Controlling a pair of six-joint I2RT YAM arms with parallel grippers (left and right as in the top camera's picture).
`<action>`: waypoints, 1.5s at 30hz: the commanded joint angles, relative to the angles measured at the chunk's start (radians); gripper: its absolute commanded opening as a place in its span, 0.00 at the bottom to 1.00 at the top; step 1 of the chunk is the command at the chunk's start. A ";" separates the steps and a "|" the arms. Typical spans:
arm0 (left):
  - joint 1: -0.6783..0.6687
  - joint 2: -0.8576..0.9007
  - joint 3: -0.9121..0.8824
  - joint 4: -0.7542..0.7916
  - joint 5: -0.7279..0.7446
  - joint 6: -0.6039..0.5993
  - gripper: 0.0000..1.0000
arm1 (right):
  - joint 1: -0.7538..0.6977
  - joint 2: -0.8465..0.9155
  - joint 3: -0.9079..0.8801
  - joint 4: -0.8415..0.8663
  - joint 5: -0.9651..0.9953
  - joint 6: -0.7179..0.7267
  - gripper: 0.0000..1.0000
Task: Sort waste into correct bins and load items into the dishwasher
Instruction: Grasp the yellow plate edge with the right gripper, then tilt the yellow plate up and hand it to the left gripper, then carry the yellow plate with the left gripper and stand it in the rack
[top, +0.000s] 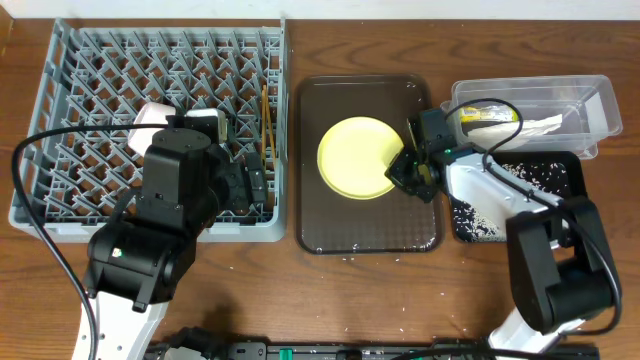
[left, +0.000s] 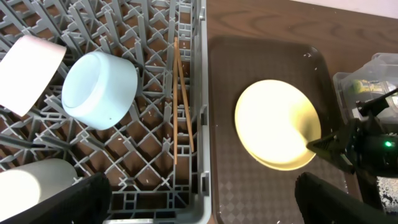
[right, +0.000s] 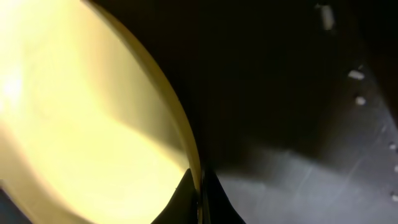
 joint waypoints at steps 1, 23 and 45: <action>-0.003 0.001 -0.005 0.005 0.063 -0.003 0.98 | -0.011 -0.156 -0.003 0.007 -0.110 -0.267 0.01; -0.003 0.055 -0.005 0.158 0.602 -0.051 0.98 | -0.153 -0.528 -0.003 0.032 -0.816 -0.661 0.01; -0.003 0.097 -0.004 0.132 -0.211 0.164 0.08 | -0.133 -0.528 -0.003 -0.039 -0.438 -0.661 0.85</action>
